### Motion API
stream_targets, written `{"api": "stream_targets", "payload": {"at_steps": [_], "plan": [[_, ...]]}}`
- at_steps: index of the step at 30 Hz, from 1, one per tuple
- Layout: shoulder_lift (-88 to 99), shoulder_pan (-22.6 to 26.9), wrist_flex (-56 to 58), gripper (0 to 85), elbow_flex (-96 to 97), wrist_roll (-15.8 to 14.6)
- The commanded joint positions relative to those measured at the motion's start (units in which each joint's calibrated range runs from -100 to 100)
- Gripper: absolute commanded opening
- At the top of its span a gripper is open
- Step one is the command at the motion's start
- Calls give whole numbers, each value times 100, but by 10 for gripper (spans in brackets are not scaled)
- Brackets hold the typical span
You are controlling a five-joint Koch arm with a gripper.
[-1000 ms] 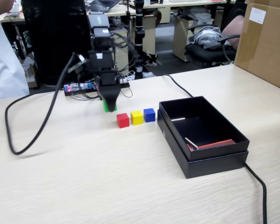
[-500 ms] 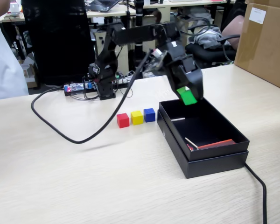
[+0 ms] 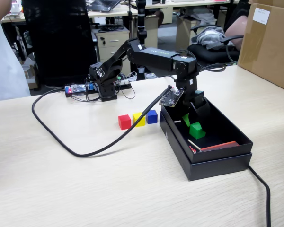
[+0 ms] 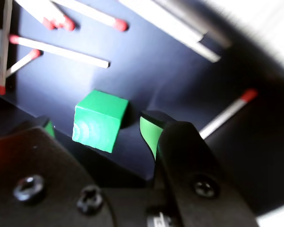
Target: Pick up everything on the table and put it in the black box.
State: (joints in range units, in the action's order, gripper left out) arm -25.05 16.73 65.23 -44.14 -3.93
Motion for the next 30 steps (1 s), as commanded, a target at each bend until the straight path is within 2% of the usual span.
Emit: {"api": "stream_targets", "payload": {"at_steps": [1, 6, 10, 15, 16, 23, 30], "plan": [[1512, -54, 116, 394, -274, 15], [3727, -210, 427, 394, -464, 88], [5930, -493, 470, 395, 1150, 298], [7709, -801, 427, 434, 3552, 342], [8236, -913, 289, 443, 4604, 337], [8684, -1255, -679, 464, 7133, 303], [7777, -1358, -1318, 463, 7623, 244]]}}
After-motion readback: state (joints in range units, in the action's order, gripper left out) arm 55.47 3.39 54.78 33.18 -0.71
